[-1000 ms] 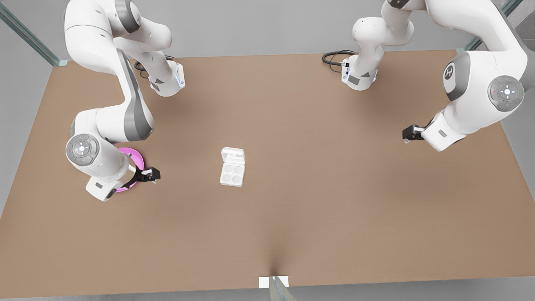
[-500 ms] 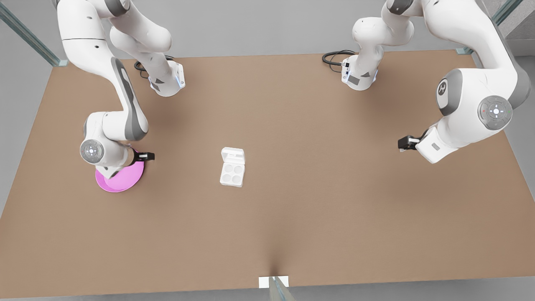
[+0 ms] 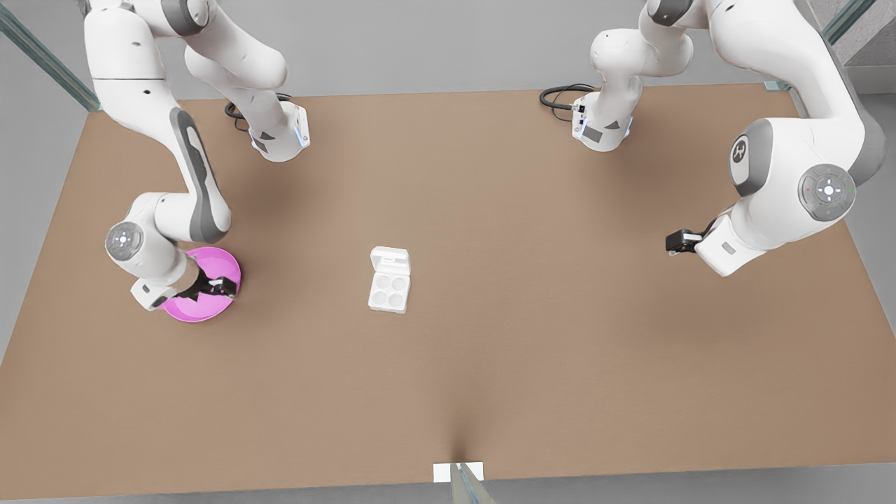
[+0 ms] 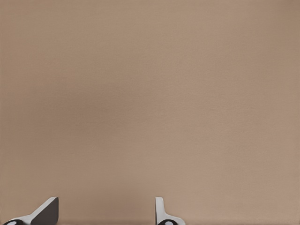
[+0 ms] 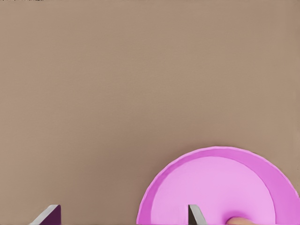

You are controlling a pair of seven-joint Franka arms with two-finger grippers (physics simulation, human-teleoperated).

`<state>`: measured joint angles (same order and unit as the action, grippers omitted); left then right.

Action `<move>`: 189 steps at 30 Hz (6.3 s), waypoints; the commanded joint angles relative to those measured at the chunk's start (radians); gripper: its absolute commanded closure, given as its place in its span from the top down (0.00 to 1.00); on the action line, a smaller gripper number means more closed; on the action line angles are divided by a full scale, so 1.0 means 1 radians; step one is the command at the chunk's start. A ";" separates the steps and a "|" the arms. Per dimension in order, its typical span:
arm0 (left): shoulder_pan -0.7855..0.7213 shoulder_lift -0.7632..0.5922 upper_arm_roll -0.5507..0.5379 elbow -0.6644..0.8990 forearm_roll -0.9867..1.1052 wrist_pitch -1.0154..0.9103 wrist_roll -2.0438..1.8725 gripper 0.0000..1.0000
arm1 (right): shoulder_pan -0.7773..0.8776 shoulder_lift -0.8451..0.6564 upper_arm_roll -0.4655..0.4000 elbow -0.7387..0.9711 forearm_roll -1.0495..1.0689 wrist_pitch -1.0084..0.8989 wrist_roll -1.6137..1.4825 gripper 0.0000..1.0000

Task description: Pack egg into the box and close the box lid

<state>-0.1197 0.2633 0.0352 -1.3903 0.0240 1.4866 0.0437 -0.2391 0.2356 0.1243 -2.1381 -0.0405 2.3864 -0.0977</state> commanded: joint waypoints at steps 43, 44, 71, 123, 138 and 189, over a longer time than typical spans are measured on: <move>-0.003 0.007 0.000 0.000 0.001 0.009 -0.002 1.00 | -0.233 0.186 0.001 -0.062 -0.148 0.091 -0.341 1.00; -0.005 0.007 0.000 0.000 0.002 0.009 -0.002 1.00 | -0.232 0.186 0.000 -0.063 -0.148 0.092 -0.339 1.00; -0.008 0.007 -0.001 0.000 0.002 0.007 -0.004 1.00 | -0.235 0.232 0.000 -0.062 -0.147 0.125 -0.333 1.00; -0.037 0.007 -0.001 0.000 0.002 0.006 -0.008 1.00 | -0.259 0.182 0.032 -0.085 -0.145 0.089 -0.339 0.81; -0.037 0.007 -0.003 0.000 0.002 0.009 -0.008 1.00 | -0.258 0.192 0.032 -0.077 -0.142 0.106 -0.336 0.81; -0.037 0.021 -0.001 0.000 0.004 0.020 -0.008 1.00 | 0.299 0.317 0.399 0.448 -0.007 -0.299 0.805 0.46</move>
<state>-0.1567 0.2828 0.0337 -1.3902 0.0270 1.5011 0.0353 0.0549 0.5625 0.5219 -1.6760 -0.0968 2.1474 0.0873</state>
